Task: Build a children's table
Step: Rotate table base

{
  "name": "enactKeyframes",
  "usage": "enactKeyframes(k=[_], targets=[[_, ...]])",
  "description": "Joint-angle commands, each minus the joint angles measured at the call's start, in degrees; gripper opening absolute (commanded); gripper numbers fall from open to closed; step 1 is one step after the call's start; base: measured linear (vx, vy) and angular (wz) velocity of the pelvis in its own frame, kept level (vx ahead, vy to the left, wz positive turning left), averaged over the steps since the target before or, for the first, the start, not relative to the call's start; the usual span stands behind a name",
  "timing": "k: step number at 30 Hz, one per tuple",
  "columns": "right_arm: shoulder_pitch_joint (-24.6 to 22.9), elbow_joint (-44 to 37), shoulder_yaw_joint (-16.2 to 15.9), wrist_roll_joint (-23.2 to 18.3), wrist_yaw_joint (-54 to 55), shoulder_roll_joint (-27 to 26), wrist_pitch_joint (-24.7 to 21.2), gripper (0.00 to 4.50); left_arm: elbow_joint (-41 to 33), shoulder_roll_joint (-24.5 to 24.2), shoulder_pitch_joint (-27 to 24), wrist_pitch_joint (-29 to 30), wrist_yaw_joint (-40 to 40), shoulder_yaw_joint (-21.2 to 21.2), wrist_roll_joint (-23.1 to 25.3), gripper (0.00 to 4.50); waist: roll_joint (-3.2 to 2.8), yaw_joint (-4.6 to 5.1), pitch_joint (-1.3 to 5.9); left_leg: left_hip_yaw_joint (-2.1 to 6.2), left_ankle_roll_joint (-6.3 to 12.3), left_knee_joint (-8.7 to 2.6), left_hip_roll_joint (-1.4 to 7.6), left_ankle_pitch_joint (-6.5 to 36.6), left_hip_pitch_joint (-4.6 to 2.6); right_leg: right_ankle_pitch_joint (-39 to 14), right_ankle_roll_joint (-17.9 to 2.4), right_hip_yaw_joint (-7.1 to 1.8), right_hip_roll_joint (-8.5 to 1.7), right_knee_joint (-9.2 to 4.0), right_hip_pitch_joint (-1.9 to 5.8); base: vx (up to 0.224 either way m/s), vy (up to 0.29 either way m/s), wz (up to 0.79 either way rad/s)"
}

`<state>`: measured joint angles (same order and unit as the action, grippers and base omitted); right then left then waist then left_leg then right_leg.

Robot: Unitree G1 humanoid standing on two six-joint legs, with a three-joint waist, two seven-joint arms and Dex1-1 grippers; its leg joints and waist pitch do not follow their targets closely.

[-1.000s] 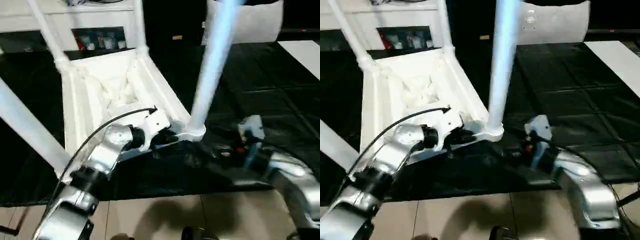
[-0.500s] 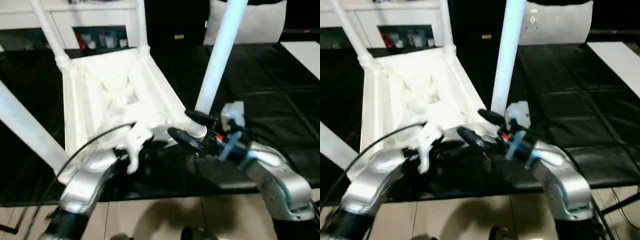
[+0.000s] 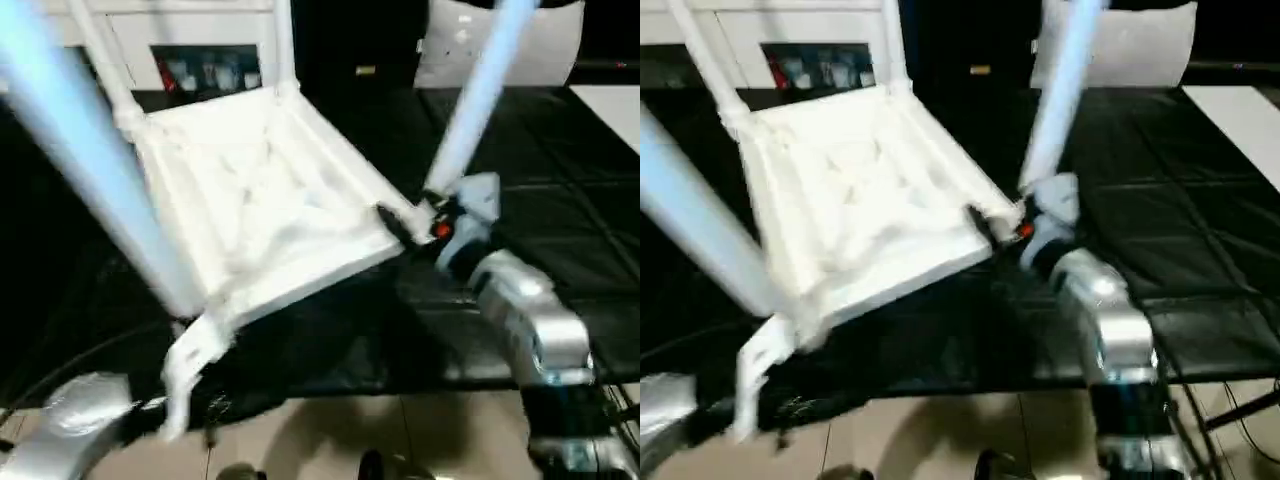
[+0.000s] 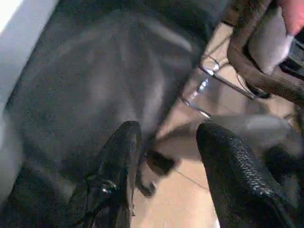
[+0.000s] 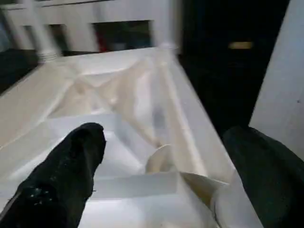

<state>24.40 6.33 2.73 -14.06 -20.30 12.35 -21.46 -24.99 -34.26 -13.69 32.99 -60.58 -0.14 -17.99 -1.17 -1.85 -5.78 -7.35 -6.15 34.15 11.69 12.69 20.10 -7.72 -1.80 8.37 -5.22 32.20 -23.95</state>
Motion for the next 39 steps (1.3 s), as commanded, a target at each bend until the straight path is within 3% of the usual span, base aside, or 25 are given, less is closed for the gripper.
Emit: enactKeyframes(k=[1, 2, 4, 5, 7, 11, 12, 14, 18, 20, 23, 25, 29, 30, 33, 34, 35, 39], targets=[[0.51, 1.80, 3.05, 0.85, 2.26, 1.11, 1.63, 4.50, -0.92, -1.45, -0.71, 0.33, -1.56, -2.53, -0.92, 2.37, -0.25, 0.58, 2.72, -0.76, 3.21, -5.10, 0.86, 12.15, 0.36, -24.37, -6.56, -3.55, -2.54, -3.77, 3.13, 0.000, 0.000, 0.00], [1.36, 3.40, 3.53, 1.18, 2.87, 1.43, 2.75, 4.50, 0.13, -3.30, -2.20, -0.24, -3.14, -4.38, -1.48, 2.37, -0.30, 0.42, 2.69, -1.00, 3.68, -5.02, 0.88, 10.89, 0.00, -22.38, -7.20, -3.74, -2.37, -3.62, 2.86, 0.000, 0.000, 0.00], [1.72, 4.12, 3.86, 1.08, 2.93, 1.62, 3.02, 4.50, 0.88, -4.53, -3.02, -0.58, -4.28, -5.44, -1.65, 2.37, -0.36, 0.37, 2.71, -1.07, 4.07, -5.08, 0.83, 9.54, 0.16, -20.73, -7.74, -3.77, -2.24, -3.27, 3.14, 0.000, 0.000, 0.00], [2.01, 5.27, 4.00, 1.28, 2.76, 2.18, 3.80, 4.50, 4.67, -6.45, -3.62, -2.97, -5.55, -8.13, -1.76, 2.37, 0.34, 0.40, 2.77, -1.10, 4.47, -5.06, 0.70, 8.83, 0.39, -20.49, -7.80, -3.78, -2.30, -3.15, 3.39, 0.000, 0.000, 0.00], [1.98, 5.70, 3.86, 1.41, 2.29, 2.42, 4.11, 4.50, 5.77, -7.02, -3.71, -4.03, -5.23, -9.55, -2.00, 2.37, 0.02, 0.41, 2.83, -1.17, 4.70, -5.07, 0.65, 8.39, 0.34, -20.52, -7.80, -3.85, -2.32, -3.07, 3.38, 0.000, 0.000, 0.00], [-2.35, 0.76, -0.30, -0.37, -5.69, 4.00, -0.01, 4.50, 8.93, -6.73, 1.57, -5.97, -3.91, -15.42, -4.95, 2.37, -0.03, 0.00, 2.75, -1.50, 4.89, -5.04, 0.97, 8.97, -0.25, -19.44, -8.78, -4.16, -2.24, -3.07, 3.17, 0.000, 0.000, 0.00], [-4.19, -1.29, -2.27, -0.89, -8.12, 4.97, -2.01, 4.50, 8.77, -6.62, 3.27, -4.67, -4.55, -15.77, -6.94, 2.37, 0.30, -0.06, 2.90, -1.39, 4.65, -5.18, 1.11, 8.95, -0.01, -18.87, -8.99, -4.18, -2.33, -2.75, 3.57, 0.000, 0.000, 0.00], [-6.02, -2.90, -4.09, -0.59, -9.03, 6.14, -4.61, 4.50, 8.77, -6.61, 6.06, -2.94, -5.31, -15.47, -8.87, 2.46, 0.61, -0.08, 2.88, -1.48, 4.40, -5.22, 1.05, 9.13, -0.01, -18.76, -9.40, -4.58, -2.32, -2.57, 3.44, 0.000, 0.000, 0.00], [-7.95, -2.29, -5.20, 2.08, -6.17, 7.61, -6.44, 4.50, 9.13, -6.22, 12.25, -0.45, -6.28, -12.78, -11.53, 2.54, 0.92, 0.08, 2.70, -1.74, 3.09, -5.24, 0.77, 10.95, -0.06, -23.59, -8.45, -5.01, -2.58, -2.92, 3.47, 0.000, 0.000, 0.00], [-8.74, -1.62, -4.79, 3.64, -4.74, 8.28, -7.52, 4.50, 10.46, -4.45, 16.35, -0.82, -5.79, -10.08, -11.70, 2.54, 0.87, 0.00, 2.63, -1.92, 2.43, -5.04, 0.49, 11.98, -0.62, -27.85, -6.90, -5.03, -2.51, -3.55, 3.10, 0.000, 0.000, 0.00], [-9.66, -2.56, -5.59, 4.88, -5.25, 9.21, -9.72, 4.50, 11.20, -2.21, 19.82, -0.73, -5.60, -7.29, -12.13, 2.90, 1.19, -0.12, 2.73, -1.99, 2.71, -4.90, 0.34, 10.93, -0.41, -28.65, -5.78, -5.00, -2.42, -3.72, 3.28, 0.000, 0.000, 0.00], [-9.48, -2.34, -6.48, 5.13, -4.96, 9.07, -9.99, 4.50, 11.21, -0.82, 21.72, -0.14, -5.40, -5.48, -12.49, 3.00, 0.52, -0.24, 3.17, -1.89, 2.64, -4.71, 0.52, 9.33, -0.41, -25.82, -6.72, -4.93, -2.38, -3.28, 3.34, 0.000, 0.000, 0.00], [-6.85, 2.26, -8.51, 6.39, -3.51, 6.27, -6.68, 4.50, 10.62, 2.57, 25.03, 0.60, -4.99, -1.33, -13.48, 3.33, 0.55, -0.04, 3.63, -2.02, 2.70, -4.49, 0.63, 7.67, -0.29, -19.92, -9.65, -4.93, -2.32, -2.60, 3.56, 0.000, 0.000, 0.00], [-6.49, 2.95, -8.64, 6.55, -3.35, 5.86, -6.23, 4.50, 10.64, 2.98, 25.31, 0.53, -4.80, -0.89, -13.37, 3.33, 0.16, -0.18, 3.72, -2.06, 2.59, -4.39, 0.57, 7.46, -0.38, -19.19, -10.39, -4.94, -2.31, -2.47, 3.53, 0.000, 0.000, 0.00], [-2.62, 9.62, -9.65, 7.92, -2.50, 2.02, -1.12, 4.50, 11.06, 7.17, 27.74, -1.11, -2.89, 3.41, -11.48, 3.73, 0.49, -0.06, 3.79, -2.12, 2.40, -4.33, 0.69, 7.10, -0.13, -17.54, -11.62, -4.96, -2.28, -2.29, 3.74, 0.000, 0.000, 0.00], [-2.62, 9.62, -9.65, 7.92, -2.50, 2.02, -1.12, 4.50, 11.06, 7.17, 27.74, -1.11, -2.89, 3.41, -11.48, 3.73, 0.43, -0.11, 3.77, -2.19, 2.40, -4.30, 0.60, 7.15, -0.17, -17.75, -11.47, -4.97, -2.35, -2.39, 3.78, 0.000, 0.000, 0.00], [-0.98, 11.29, -9.46, 7.63, -2.60, 0.50, 0.15, 4.50, 10.95, 9.04, 28.49, -1.81, -2.16, 5.15, -10.82, 3.73, 0.76, 0.03, 3.87, -2.12, 2.37, -4.32, 0.65, 6.91, 0.01, -17.75, -11.07, -4.99, -2.33, -2.21, 4.04, 0.000, 0.000, 0.00], [0.92, 12.74, -10.05, 7.87, -2.80, -0.34, 1.70, 4.50, 9.21, 11.71, 28.87, -1.21, -1.73, 7.66, -11.73, 4.21, 0.91, 0.32, 4.16, -2.20, 2.89, -4.08, 0.64, 5.19, 0.14, -16.48, -11.12, -5.13, -2.31, -1.98, 4.18, 0.000, 0.000, 0.00]])
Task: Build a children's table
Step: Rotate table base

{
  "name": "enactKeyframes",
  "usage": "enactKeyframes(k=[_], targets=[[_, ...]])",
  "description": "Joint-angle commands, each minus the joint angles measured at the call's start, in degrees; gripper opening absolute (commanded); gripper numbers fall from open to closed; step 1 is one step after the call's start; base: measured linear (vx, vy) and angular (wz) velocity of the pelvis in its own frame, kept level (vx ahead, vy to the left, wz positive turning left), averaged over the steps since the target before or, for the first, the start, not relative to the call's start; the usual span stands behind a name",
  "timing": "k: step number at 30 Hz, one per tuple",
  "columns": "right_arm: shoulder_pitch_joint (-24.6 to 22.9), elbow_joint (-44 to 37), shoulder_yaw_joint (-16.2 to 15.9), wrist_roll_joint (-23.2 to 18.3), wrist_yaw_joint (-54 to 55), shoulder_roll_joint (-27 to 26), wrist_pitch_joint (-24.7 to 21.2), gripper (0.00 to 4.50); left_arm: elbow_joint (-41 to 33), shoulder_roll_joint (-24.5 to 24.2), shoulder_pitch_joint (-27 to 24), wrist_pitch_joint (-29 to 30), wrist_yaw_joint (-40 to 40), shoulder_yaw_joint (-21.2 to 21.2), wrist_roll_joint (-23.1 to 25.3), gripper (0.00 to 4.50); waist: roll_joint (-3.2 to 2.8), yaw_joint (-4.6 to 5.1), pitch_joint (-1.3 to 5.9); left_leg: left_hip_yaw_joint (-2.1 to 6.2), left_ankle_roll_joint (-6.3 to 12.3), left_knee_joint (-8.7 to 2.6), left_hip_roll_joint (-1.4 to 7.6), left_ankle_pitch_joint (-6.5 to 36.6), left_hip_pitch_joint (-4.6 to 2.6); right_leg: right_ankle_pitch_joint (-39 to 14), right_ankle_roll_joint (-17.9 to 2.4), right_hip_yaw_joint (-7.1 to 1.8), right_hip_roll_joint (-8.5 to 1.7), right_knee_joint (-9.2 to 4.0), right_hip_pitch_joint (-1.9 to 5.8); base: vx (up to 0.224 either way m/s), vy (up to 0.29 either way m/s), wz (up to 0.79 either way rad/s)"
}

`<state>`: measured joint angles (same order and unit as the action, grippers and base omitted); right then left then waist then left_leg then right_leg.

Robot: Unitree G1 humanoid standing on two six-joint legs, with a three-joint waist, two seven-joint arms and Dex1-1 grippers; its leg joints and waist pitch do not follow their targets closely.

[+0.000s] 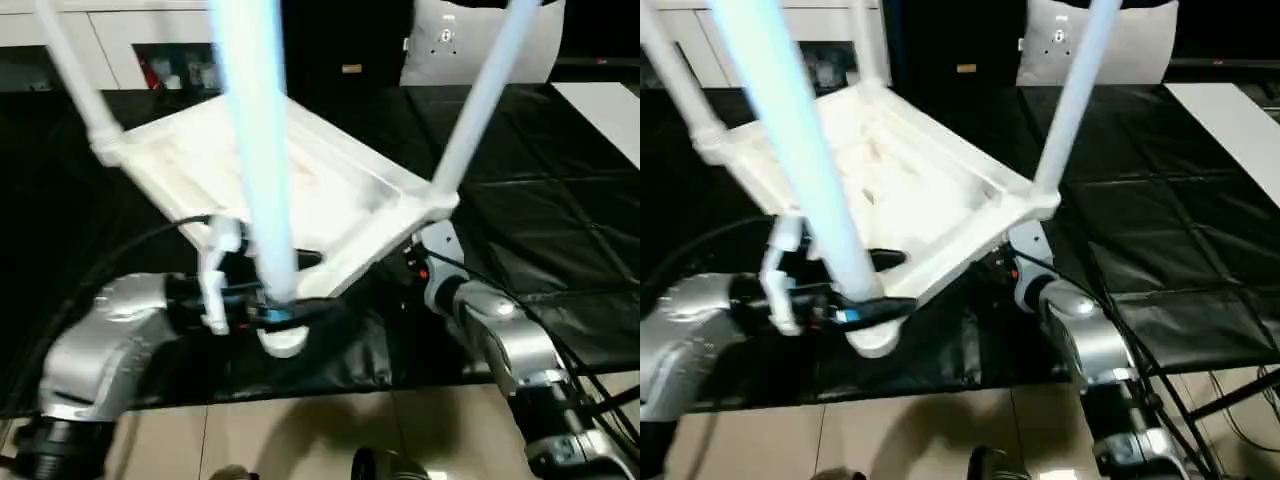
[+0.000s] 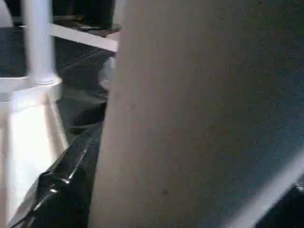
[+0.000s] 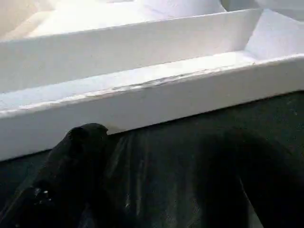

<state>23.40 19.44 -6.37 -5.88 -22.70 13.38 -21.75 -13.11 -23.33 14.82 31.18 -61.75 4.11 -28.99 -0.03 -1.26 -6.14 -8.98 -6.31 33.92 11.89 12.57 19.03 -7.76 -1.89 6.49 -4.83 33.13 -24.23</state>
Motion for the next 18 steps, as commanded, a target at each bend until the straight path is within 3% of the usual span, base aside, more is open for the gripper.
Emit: enactKeyframes(k=[1, 3, 12, 16, 17, 18], targets=[[2.41, 0.11, -1.17, -0.21, -0.61, -1.56, 2.70, 4.50, -3.26, 1.86, 0.49, 0.70, -0.18, 4.41, -0.98, 4.21, -0.28, -0.32, 4.50, -0.59, 3.13, -3.80, 0.38, 5.13, 1.16, -16.19, -11.04, -3.24, -2.64, -2.92, 4.42, 0.000, 0.000, 0.00], [3.07, 1.10, -1.20, 0.04, -0.95, -1.99, 3.76, 4.50, -3.59, 3.33, 0.90, 0.52, 0.52, 5.83, -1.04, 4.34, 0.06, -0.07, 4.69, -0.68, 3.54, -3.68, 0.39, 4.40, 1.30, -15.44, -11.42, -3.27, -2.62, -2.80, 4.52, 0.000, 0.000, 0.00], [3.86, 3.70, -2.17, 1.84, -1.70, -2.54, 6.73, 4.50, 0.05, 11.67, 4.44, -3.53, 4.26, 11.79, 2.47, 4.43, 0.13, 0.58, 5.03, -0.76, 5.16, -3.31, 0.30, 3.28, 1.52, -15.11, -11.17, -3.29, -2.51, -2.90, 4.67, 0.000, 0.000, 0.00], [3.80, 4.42, -1.81, 2.58, -1.34, -2.66, 7.69, 4.50, 3.48, 14.19, 6.79, -6.22, 6.52, 12.89, 5.20, 4.43, 0.25, 0.49, 5.03, -0.90, 4.97, -3.20, 0.08, 4.69, 1.43, -17.69, -9.83, -3.22, -2.33, -3.48, 4.59, 0.000, 0.000, 0.00], [3.78, 4.70, -1.68, 2.74, -1.33, -2.69, 7.97, 4.50, 4.50, 14.76, 7.40, -7.21, 7.02, 13.02, 5.92, 4.43, -0.01, 0.44, 5.06, -0.83, 4.96, -3.18, 0.03, 5.12, 1.41, -18.75, -9.27, -3.13, -2.30, -3.58, 4.63, 0.000, 0.000, 0.00], [3.77, 4.91, -1.59, 2.84, -1.35, -2.71, 8.16, 4.50, 5.11, 15.09, 7.74, -7.86, 7.28, 13.09, 6.34, 4.43, 0.20, 0.51, 5.06, -0.81, 4.88, -3.17, 0.05, 5.30, 1.52, -19.11, -9.07, -3.08, -2.32, -3.64, 4.65, 0.000, 0.000, 0.00]])
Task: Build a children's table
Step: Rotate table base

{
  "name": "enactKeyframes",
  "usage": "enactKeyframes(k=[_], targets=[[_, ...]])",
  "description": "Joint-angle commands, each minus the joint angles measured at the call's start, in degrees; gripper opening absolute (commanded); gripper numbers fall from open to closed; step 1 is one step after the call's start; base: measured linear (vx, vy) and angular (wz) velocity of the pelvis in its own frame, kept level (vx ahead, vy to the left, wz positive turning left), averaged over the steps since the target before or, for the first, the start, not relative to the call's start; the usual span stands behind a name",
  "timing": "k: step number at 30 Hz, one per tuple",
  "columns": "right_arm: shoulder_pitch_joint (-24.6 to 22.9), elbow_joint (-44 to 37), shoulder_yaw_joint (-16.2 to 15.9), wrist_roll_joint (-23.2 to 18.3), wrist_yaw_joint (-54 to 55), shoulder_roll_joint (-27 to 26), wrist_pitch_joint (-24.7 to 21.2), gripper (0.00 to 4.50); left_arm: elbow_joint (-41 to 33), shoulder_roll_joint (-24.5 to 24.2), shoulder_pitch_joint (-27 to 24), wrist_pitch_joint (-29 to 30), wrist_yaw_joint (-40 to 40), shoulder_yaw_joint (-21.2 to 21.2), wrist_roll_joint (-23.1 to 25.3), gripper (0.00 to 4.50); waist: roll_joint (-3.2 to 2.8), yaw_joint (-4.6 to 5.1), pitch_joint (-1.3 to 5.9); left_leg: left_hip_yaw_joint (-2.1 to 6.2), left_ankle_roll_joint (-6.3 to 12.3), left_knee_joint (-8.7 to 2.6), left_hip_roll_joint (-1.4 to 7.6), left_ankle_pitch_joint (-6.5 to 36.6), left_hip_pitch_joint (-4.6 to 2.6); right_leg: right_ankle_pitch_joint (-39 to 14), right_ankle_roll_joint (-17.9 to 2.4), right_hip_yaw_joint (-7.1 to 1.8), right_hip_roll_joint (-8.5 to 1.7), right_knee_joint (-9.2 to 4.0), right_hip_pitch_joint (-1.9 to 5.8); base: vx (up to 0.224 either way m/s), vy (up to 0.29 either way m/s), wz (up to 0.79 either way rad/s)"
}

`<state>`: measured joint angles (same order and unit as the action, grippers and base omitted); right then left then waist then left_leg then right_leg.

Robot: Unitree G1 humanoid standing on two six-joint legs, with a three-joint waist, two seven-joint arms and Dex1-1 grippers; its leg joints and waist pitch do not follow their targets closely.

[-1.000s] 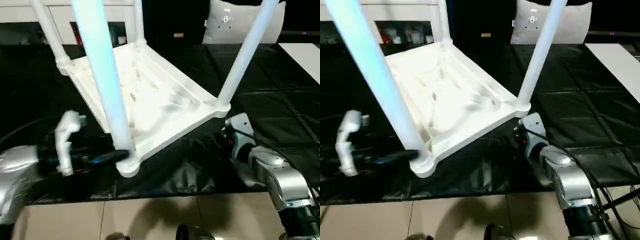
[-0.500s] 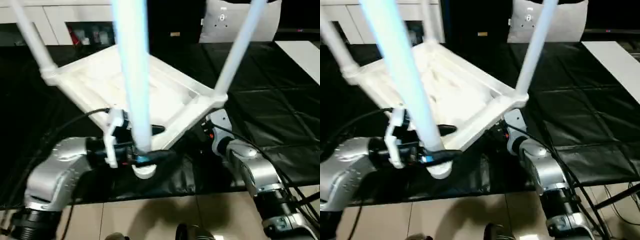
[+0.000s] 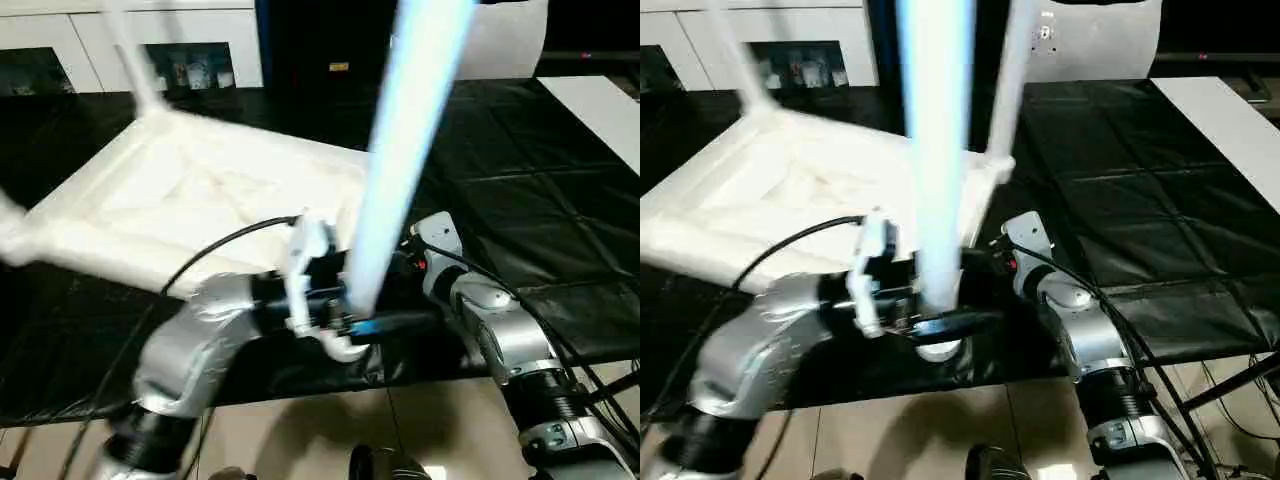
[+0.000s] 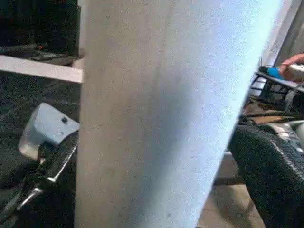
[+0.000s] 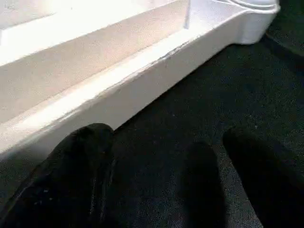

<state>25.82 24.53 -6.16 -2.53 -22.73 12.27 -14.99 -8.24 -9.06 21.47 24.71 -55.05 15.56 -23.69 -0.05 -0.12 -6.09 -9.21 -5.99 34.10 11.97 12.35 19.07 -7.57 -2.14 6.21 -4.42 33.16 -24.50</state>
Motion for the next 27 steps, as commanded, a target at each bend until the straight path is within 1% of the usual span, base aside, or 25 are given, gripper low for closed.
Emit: enactKeyframes(k=[1, 2, 3, 4, 5, 6, 7, 8, 9, 10, 11, 12, 13, 15, 16, 18, 19, 20, 21, 22, 23, 24, 25, 26, 27], targets=[[1.16, -0.21, -1.64, -0.40, -1.13, -1.56, 1.62, 4.50, 1.89, 1.84, 2.18, -2.43, 1.86, 1.51, 2.00, 4.43, 0.24, -0.61, 5.07, -0.58, 4.46, -3.31, -0.03, 5.63, 1.46, -19.44, -8.74, -2.80, -2.72, -3.62, 4.94, 0.000, 0.000, 0.00], [0.89, -0.36, -1.48, -0.44, -1.11, -1.43, 1.73, 4.50, 3.62, 2.82, 3.25, -3.53, 2.96, 1.37, 2.87, 4.43, 0.19, -0.68, 5.05, -0.70, 4.54, -3.27, -0.05, 5.95, 1.13, -19.91, -8.50, -2.82, -2.56, -3.90, 4.62, 0.000, 0.000, 0.00], [0.74, -0.29, -1.42, -0.37, -1.07, -1.31, 1.93, 4.50, 4.65, 3.32, 3.74, -3.86, 3.87, 1.20, 3.42, 4.43, 0.18, -0.75, 5.06, -0.67, 4.58, -3.25, -0.07, 5.98, 1.13, -19.86, -8.52, -2.79, -2.53, -3.87, 4.65, 0.000, 0.000, 0.00], [0.59, -0.21, -1.35, -0.12, -0.80, -1.09, 2.20, 4.50, 5.75, 3.67, 4.20, -4.65, 5.18, 1.03, 4.45, 4.43, -0.01, -0.74, 5.24, -0.56, 4.45, -3.24, -0.01, 5.91, 1.37, -19.40, -8.57, -2.71, -2.56, -3.73, 4.91, 0.000, 0.000, 0.00], [0.50, -0.15, -1.30, 0.08, -0.59, -0.95, 2.39, 4.50, 6.47, 3.89, 4.49, -5.19, 6.09, 0.90, 5.18, 4.43, 0.10, -0.78, 5.33, -0.54, 4.50, -3.17, -0.04, 5.88, 1.28, -19.03, -8.47, -2.68, -2.50, -3.68, 4.83, 0.000, 0.000, 0.00], [-0.12, -0.69, -0.40, -0.41, -1.09, -0.43, 2.11, 4.50, 8.40, 4.07, 5.09, -6.95, 7.85, 0.30, 6.63, 4.43, -0.01, -0.77, 5.39, -0.45, 4.56, -3.20, 0.02, 5.88, 1.42, -18.93, -8.58, -2.64, -2.59, -3.65, 4.98, 0.000, 0.000, 0.00], [-0.58, -1.33, 0.15, -0.71, -1.36, 0.04, 1.93, 4.50, 9.07, 3.80, 5.25, -7.61, 8.24, 0.08, 7.19, 4.43, 0.02, -0.74, 5.48, -0.60, 4.79, -3.07, -0.11, 5.97, 1.30, -18.96, -8.40, -2.64, -2.46, -3.87, 4.88, 0.000, 0.000, 0.00], [-1.65, -2.98, 1.12, -1.46, -2.35, 1.18, 1.26, 4.50, 9.06, 2.42, 4.79, -7.70, 6.81, -0.10, 6.99, 4.43, 0.06, -0.90, 5.65, -0.55, 4.92, -3.04, -0.13, 5.58, 1.29, -18.45, -8.33, -2.69, -2.47, -3.67, 5.06, 0.000, 0.000, 0.00], [-1.80, -3.20, 1.24, -1.57, -2.52, 1.31, 1.16, 4.50, 9.01, 2.20, 4.68, -7.66, 6.51, -0.10, 6.91, 4.43, 0.07, -0.98, 5.67, -0.56, 5.12, -3.04, -0.12, 5.28, 1.37, -18.08, -8.34, -2.75, -2.55, -3.58, 5.08, 0.000, 0.000, 0.00], [-2.04, -3.56, 1.44, -1.77, -2.80, 1.55, 0.99, 4.50, 8.91, 1.84, 4.51, -7.59, 6.01, -0.10, 6.76, 4.43, 0.10, -1.02, 5.81, -0.52, 5.52, -3.03, -0.03, 4.53, 1.44, -16.78, -8.82, -2.78, -2.56, -3.33, 5.06, 0.000, 0.000, 0.00], [-3.44, -5.36, 2.44, -2.67, -4.29, 2.88, 1.88, 4.50, 8.68, -0.57, 3.54, -7.94, 2.69, 0.01, 6.22, 4.43, -0.03, -1.16, 5.92, -0.45, 5.84, -3.03, 0.01, 4.05, 1.37, -16.06, -9.26, -2.76, -2.68, -3.20, 5.07, 0.000, 0.000, 0.00], [-4.07, -6.21, 2.72, -3.00, -5.07, 3.61, 2.02, 4.50, 8.52, -1.82, 3.14, -7.88, 1.12, 0.10, 6.01, 4.43, 0.01, -1.16, 5.89, -0.56, 6.34, -3.00, 0.12, 4.05, 1.36, -15.78, -9.65, -2.88, -2.69, -3.12, 4.94, 0.000, 0.000, 0.00], [-4.80, -7.22, 2.94, -3.52, -6.34, 4.51, 2.02, 4.50, 8.53, -3.22, 2.76, -7.94, -0.76, 0.24, 5.81, 4.43, 0.00, -1.19, 5.90, -0.55, 6.55, -3.03, 0.05, 4.00, 1.42, -15.91, -9.62, -2.83, -2.62, -3.14, 5.01, 0.000, 0.000, 0.00], [-6.59, -9.98, 3.27, -5.34, -10.48, 6.71, 2.34, 4.50, 8.94, -6.63, 2.22, -8.03, -4.99, 0.49, 5.38, 4.43, -0.20, -1.33, 5.87, -0.63, 6.91, -3.04, 0.12, 4.65, 1.24, -17.26, -9.24, -2.85, -2.62, -3.29, 4.80, 0.000, 0.000, 0.00], [-7.18, -10.91, 3.49, -5.93, -11.74, 7.49, 2.25, 4.50, 9.33, -7.93, 2.15, -8.22, -6.41, 0.65, 5.42, 4.43, -0.36, -1.53, 5.82, -0.66, 6.85, -3.08, 0.06, 5.51, 1.09, -19.28, -8.67, -2.80, -2.59, -3.55, 4.75, 0.000, 0.000, 0.00], [-8.08, -12.39, 3.61, -6.66, -14.19, 9.05, 2.16, 4.50, 10.54, -10.28, 2.33, -9.31, -8.94, 1.19, 5.91, 4.43, -0.39, -1.95, 5.75, -0.70, 6.19, -3.14, 0.05, 6.40, 0.88, -22.05, -7.53, -2.73, -2.53, -3.87, 4.54, 0.000, 0.000, 0.00], [-8.34, -12.80, 3.52, -6.81, -15.04, 9.64, 2.18, 4.50, 11.06, -11.01, 2.46, -9.77, -9.79, 1.37, 6.19, 4.43, -0.42, -2.00, 5.71, -0.73, 6.06, -3.17, 0.07, 6.71, 0.77, -22.71, -7.46, -2.72, -2.53, -3.94, 4.40, 0.000, 0.000, 0.00], [-9.24, -14.21, 3.29, -7.28, -17.79, 11.59, 2.22, 4.50, 12.93, -13.34, 3.04, -11.17, -12.62, 1.91, 6.99, 4.43, -0.47, -2.08, 5.69, -0.70, 5.77, -3.19, 0.03, 7.29, 0.79, -23.82, -6.98, -2.66, -2.51, -4.09, 4.42, 0.000, 0.000, 0.00], [-9.24, -14.21, 3.29, -7.28, -17.79, 11.59, 2.22, 4.50, 12.93, -13.34, 3.04, -11.17, -12.62, 1.91, 6.99, 4.43, -0.44, -2.22, 5.58, -0.70, 5.84, -3.23, -0.09, 7.72, 0.75, -24.83, -6.36, -2.66, -2.48, -4.37, 4.38, 0.000, 0.000, 0.00], [-10.16, -15.64, 2.94, -7.89, -21.03, 13.81, 2.72, 4.50, 16.87, -15.49, 4.74, -13.79, -15.20, 2.77, 9.08, 4.43, -0.35, -2.23, 5.65, -0.67, 5.61, -3.27, -0.03, 8.11, 0.66, -25.48, -5.93, -2.71, -2.50, -4.37, 4.34, 0.000, 0.000, 0.00], [-10.47, -16.11, 2.81, -8.08, -21.98, 14.50, 2.87, 4.50, 18.35, -16.06, 5.40, -15.00, -15.84, 3.16, 10.04, 4.43, -0.45, -2.32, 5.58, -0.60, 5.53, -3.26, -0.16, 8.84, 0.53, -26.97, -4.76, -2.63, -2.39, -4.56, 4.29, 0.000, 0.000, 0.00], [-10.84, -16.84, 2.59, -8.54, -23.53, 15.40, 2.94, 4.50, 20.69, -16.59, 6.50, -16.86, -16.23, 3.67, 11.55, 4.43, -0.24, -2.24, 5.53, -0.61, 5.36, -3.25, -0.32, 8.86, 0.71, -28.13, -3.85, -2.54, -2.40, -4.77, 4.38, 0.000, 0.000, 0.00], [-11.11, -17.41, 2.42, -8.92, -24.71, 16.05, 2.94, 4.50, 22.46, -16.92, 7.35, -18.29, -16.41, 4.04, 12.70, 4.28, -0.28, -2.34, 5.48, -0.65, 5.50, -3.23, -0.49, 9.06, 0.60, -29.22, -3.23, -2.42, -2.27, -5.12, 4.28, 0.000, 0.000, 0.00], [-11.46, -18.29, 2.17, -9.65, -26.36, 16.81, 2.55, 4.50, 24.90, -17.05, 8.55, -20.86, -16.21, 4.56, 14.33, 4.18, -0.34, -2.40, 5.67, -0.54, 5.25, -3.18, -0.35, 8.98, 0.52, -29.45, -2.90, -2.42, -2.52, -4.98, 4.34, 0.000, 0.000, 0.00], [-11.53, -18.51, 2.10, -9.86, -26.86, 17.05, 2.40, 4.50, 25.70, -17.05, 8.97, -21.62, -16.16, 4.73, 14.80, 4.18, -0.30, -2.42, 5.57, -0.50, 5.47, -3.25, -0.43, 8.91, 0.69, -29.78, -2.67, -2.30, -2.43, -5.26, 4.40, 0.000, 0.000, 0.00]])
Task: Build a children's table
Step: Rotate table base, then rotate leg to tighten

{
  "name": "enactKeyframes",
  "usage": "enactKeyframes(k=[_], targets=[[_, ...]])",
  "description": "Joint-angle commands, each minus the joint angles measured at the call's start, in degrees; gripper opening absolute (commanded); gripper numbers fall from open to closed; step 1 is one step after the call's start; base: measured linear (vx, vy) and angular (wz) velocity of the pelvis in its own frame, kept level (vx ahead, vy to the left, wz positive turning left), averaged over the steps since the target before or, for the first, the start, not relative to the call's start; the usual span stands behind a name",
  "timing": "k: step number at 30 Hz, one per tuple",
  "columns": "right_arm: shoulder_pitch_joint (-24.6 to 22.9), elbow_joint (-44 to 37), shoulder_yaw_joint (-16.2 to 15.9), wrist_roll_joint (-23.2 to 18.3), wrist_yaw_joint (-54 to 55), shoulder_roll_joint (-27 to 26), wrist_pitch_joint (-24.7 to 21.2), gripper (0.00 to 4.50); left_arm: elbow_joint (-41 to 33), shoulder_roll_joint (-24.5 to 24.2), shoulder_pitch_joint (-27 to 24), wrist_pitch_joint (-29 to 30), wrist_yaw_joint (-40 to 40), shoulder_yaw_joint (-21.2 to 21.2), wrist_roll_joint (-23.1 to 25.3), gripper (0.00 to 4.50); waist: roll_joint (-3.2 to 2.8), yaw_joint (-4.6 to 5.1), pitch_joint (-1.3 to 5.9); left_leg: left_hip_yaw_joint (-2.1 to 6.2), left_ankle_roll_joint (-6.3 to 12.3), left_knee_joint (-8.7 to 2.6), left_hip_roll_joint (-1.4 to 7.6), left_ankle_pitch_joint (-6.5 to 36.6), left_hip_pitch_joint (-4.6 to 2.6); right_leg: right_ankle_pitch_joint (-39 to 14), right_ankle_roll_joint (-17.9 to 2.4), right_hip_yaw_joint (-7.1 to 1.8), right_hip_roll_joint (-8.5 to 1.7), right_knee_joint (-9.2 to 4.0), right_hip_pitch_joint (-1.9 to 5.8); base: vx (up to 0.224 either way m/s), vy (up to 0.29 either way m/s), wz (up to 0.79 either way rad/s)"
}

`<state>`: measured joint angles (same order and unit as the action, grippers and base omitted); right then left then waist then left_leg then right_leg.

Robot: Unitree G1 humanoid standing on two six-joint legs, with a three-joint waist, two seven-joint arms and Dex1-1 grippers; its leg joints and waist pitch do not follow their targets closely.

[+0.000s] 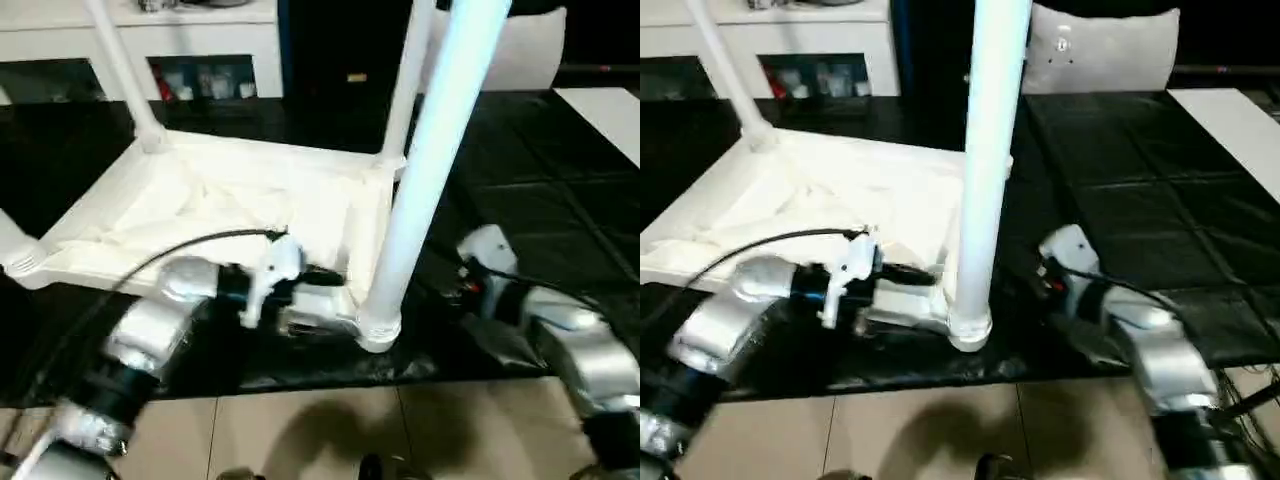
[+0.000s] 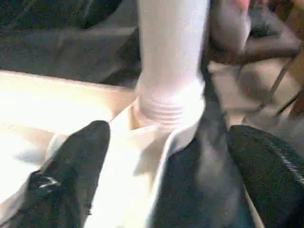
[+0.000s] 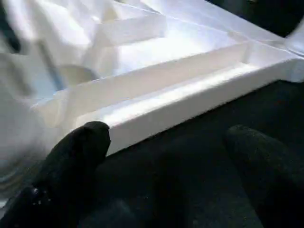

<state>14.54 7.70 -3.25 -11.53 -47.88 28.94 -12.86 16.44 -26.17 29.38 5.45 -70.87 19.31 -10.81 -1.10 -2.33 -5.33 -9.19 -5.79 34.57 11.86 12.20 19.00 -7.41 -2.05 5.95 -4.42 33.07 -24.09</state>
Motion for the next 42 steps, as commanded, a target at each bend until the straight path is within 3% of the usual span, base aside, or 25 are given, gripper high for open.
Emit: enactKeyframes(k=[1, 4, 5, 7, 8, 9, 13, 15, 22, 24, 28, 30, 33, 35, 42], targets=[[-0.86, -3.11, -1.08, -1.75, -3.88, 1.41, -0.36, 4.50, 3.59, -0.15, 2.45, -4.22, 0.00, 1.78, 3.63, 4.07, 0.75, -0.36, 4.94, -0.51, 5.18, -3.64, -0.26, 9.02, 0.69, -29.74, -2.60, -2.07, -2.52, -5.09, 3.95, 0.000, 0.000, 0.00], [-3.14, -7.94, -1.73, -4.96, -10.34, 4.96, -3.03, 4.50, 9.36, -0.45, 5.62, -7.17, -0.88, 3.58, 6.44, 3.78, 1.02, -0.62, 4.90, -0.52, 5.79, -3.69, -0.37, 8.70, 0.91, -29.29, -2.04, -2.09, -2.28, -5.31, 4.16, 0.000, 0.000, 0.00], [-3.63, -9.00, -1.73, -5.84, -11.60, 5.72, -3.94, 4.50, 10.46, -0.27, 6.20, -7.30, -1.53, 3.75, 6.31, 3.78, 0.67, -1.01, 5.19, -0.42, 5.77, -3.64, -0.15, 8.00, 0.80, -27.79, -2.52, -2.27, -2.64, -4.75, 4.22, 0.000, 0.000, 0.00], [-4.03, -9.83, -1.70, -6.49, -12.46, 6.30, -4.64, 4.50, 11.21, -0.05, 6.58, -7.25, -1.99, 3.79, 6.08, 3.74, 0.86, -0.96, 5.28, -0.38, 5.67, -3.69, -0.06, 7.34, 1.17, -26.88, -3.28, -2.15, -2.75, -4.63, 4.30, 0.000, 0.000, 0.00], [-4.48, -10.71, -1.60, -7.20, -13.41, 6.94, -5.24, 4.50, 12.64, 0.47, 7.18, -7.70, -2.52, 3.74, 6.06, 3.47, 0.59, -0.99, 5.37, -0.43, 5.55, -3.61, -0.11, 7.34, 1.01, -26.60, -3.98, -2.09, -2.75, -4.70, 4.19, 0.000, 0.000, 0.00], [-4.48, -10.71, -1.60, -7.20, -13.41, 6.94, -5.24, 4.50, 12.64, 0.47, 7.18, -7.70, -2.52, 3.74, 6.06, 3.39, 0.88, -1.12, 5.38, -0.50, 5.72, -3.55, -0.15, 7.41, 0.96, -26.31, -4.18, -2.10, -2.61, -4.77, 4.22, 0.000, 0.000, 0.00], [-6.00, -13.32, -1.17, -9.51, -15.97, 8.81, -7.18, 4.50, 17.46, 1.80, 8.92, -9.69, -5.85, 4.01, 6.23, 3.04, 0.84, -1.67, 5.30, -0.47, 5.86, -3.65, -0.16, 7.70, 0.93, -26.89, -4.03, -1.97, -2.63, -5.03, 4.27, 0.000, 0.000, 0.00], [-6.28, -13.82, -1.08, -9.88, -16.40, 9.44, -7.81, 4.50, 19.36, 1.71, 9.60, -10.96, -7.84, 4.63, 6.60, 2.91, 0.54, -1.83, 5.19, -0.35, 5.46, -3.73, -0.10, 8.25, 0.91, -27.66, -3.98, -1.83, -2.70, -5.13, 4.20, 0.000, 0.000, 0.00], [-6.89, -14.63, -0.51, -10.88, -17.58, 10.53, -9.02, 4.50, 23.33, 2.81, 11.10, -14.07, -7.59, 4.67, 8.03, 2.52, 1.10, -1.87, 5.03, -0.45, 5.16, -3.54, -0.53, 8.48, 1.01, -30.53, -2.11, -1.46, -2.51, -5.78, 4.20, 0.000, 0.000, 0.00], [-6.96, -14.73, -0.57, -11.08, -17.76, 10.76, -9.18, 4.50, 24.13, 3.17, 11.41, -14.72, -7.73, 4.66, 8.30, 2.18, 0.99, -2.13, 5.19, -0.31, 5.11, -3.63, -0.28, 8.12, 1.06, -29.98, -2.12, -1.43, -2.72, -5.58, 4.29, 0.000, 0.000, 0.00], [-7.22, -14.97, -0.64, -11.88, -18.46, 11.10, -9.82, 4.50, 25.79, 3.93, 12.21, -15.74, -8.28, 5.09, 9.02, 2.12, 1.05, -2.40, 5.18, -0.31, 5.21, -3.60, -0.32, 8.04, 1.03, -29.74, -1.82, -1.33, -2.66, -5.60, 4.30, 0.000, 0.000, 0.00], [-7.46, -15.20, -0.56, -12.37, -18.84, 11.28, -10.26, 4.50, 27.33, 4.31, 12.97, -16.63, -8.91, 5.48, 9.62, 1.76, 0.82, -2.57, 5.13, -0.34, 5.17, -3.61, -0.39, 7.99, 1.06, -29.56, -1.90, -1.31, -2.60, -5.68, 4.28, 0.000, 0.000, 0.00], [-7.78, -15.45, -0.38, -12.68, -19.04, 11.47, -10.51, 4.50, 28.69, 4.42, 13.75, -17.23, -9.36, 5.96, 10.38, 1.71, 0.76, -2.84, 5.22, -0.31, 5.26, -3.63, -0.33, 7.95, 1.00, -29.30, -1.72, -1.31, -2.65, -5.72, 4.32, 0.000, 0.000, 0.00], [-8.07, -15.65, -0.23, -12.85, -19.10, 11.64, -10.58, 4.50, 29.45, 4.34, 14.23, -17.71, -9.65, 6.29, 11.02, 1.39, 0.84, -3.08, 5.21, -0.28, 5.07, -3.71, -0.24, 7.91, 0.99, -28.68, -2.04, -1.32, -2.67, -5.63, 4.33, 0.000, 0.000, 0.00], [-8.50, -16.48, 0.23, -13.46, -18.90, 12.11, -10.85, 4.50, 31.90, 4.55, 15.40, -20.14, -10.61, 6.69, 12.80, 0.81, 0.87, -3.07, 5.10, -0.25, 4.89, -3.69, -0.35, 8.39, 1.04, -28.96, -2.01, -1.22, -2.63, -5.76, 4.41, 0.000, 0.000, 0.00]])
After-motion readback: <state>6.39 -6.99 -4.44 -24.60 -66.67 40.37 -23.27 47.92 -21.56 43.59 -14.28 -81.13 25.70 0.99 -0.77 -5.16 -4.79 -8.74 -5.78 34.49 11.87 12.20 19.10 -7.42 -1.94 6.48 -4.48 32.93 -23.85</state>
